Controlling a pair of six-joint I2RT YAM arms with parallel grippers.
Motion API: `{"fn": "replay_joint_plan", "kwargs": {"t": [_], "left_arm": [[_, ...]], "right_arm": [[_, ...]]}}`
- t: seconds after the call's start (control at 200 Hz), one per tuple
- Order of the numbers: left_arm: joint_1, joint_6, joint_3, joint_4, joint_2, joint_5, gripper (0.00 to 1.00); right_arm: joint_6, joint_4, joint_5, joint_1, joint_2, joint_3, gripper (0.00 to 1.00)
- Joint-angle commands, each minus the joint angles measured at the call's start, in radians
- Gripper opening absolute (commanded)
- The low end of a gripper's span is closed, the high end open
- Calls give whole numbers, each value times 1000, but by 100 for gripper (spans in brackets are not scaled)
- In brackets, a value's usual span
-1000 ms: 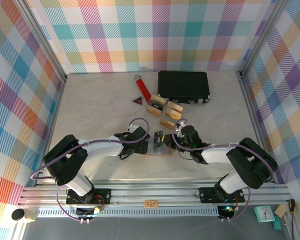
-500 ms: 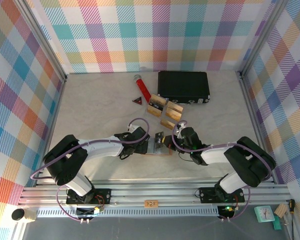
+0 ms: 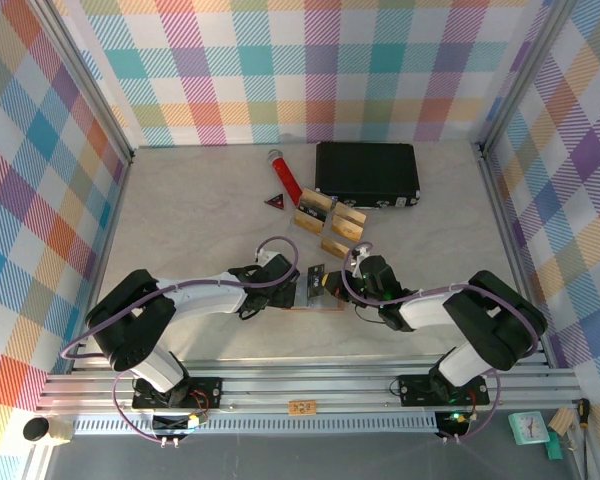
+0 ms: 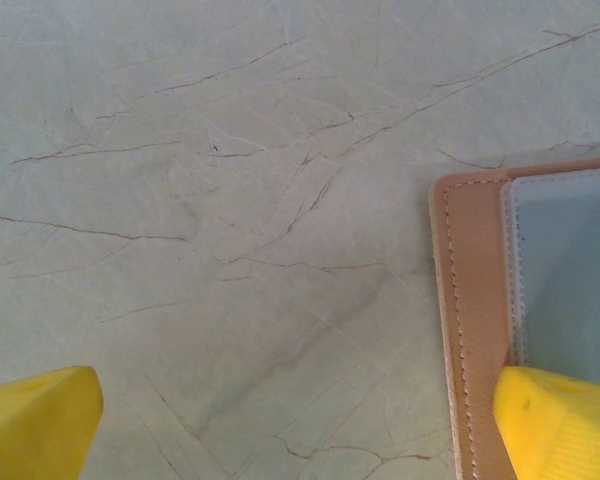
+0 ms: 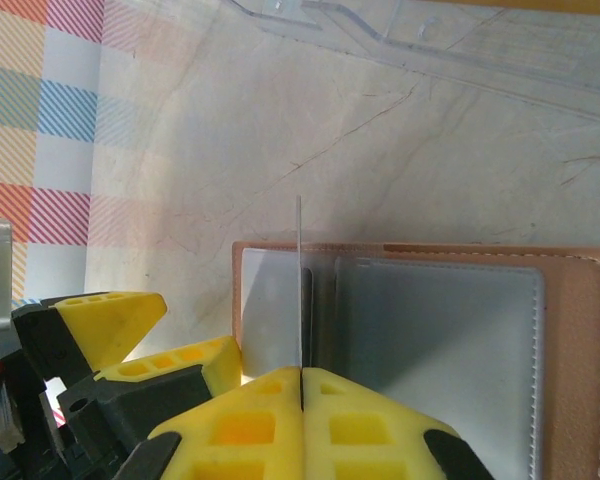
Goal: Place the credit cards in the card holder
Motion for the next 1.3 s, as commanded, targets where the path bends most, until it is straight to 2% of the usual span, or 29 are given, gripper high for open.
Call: {"fn": "replay_joint_plan", "kwargs": {"t": [0.0, 1.295], "left_arm": [[-14, -9, -21, -11, -13, -16, 100], [-13, -8, -24, -6, -12, -21, 100]], "right_arm": [[23, 46, 19, 9, 17, -24, 0], [60, 36, 74, 43, 15, -83, 0]]}}
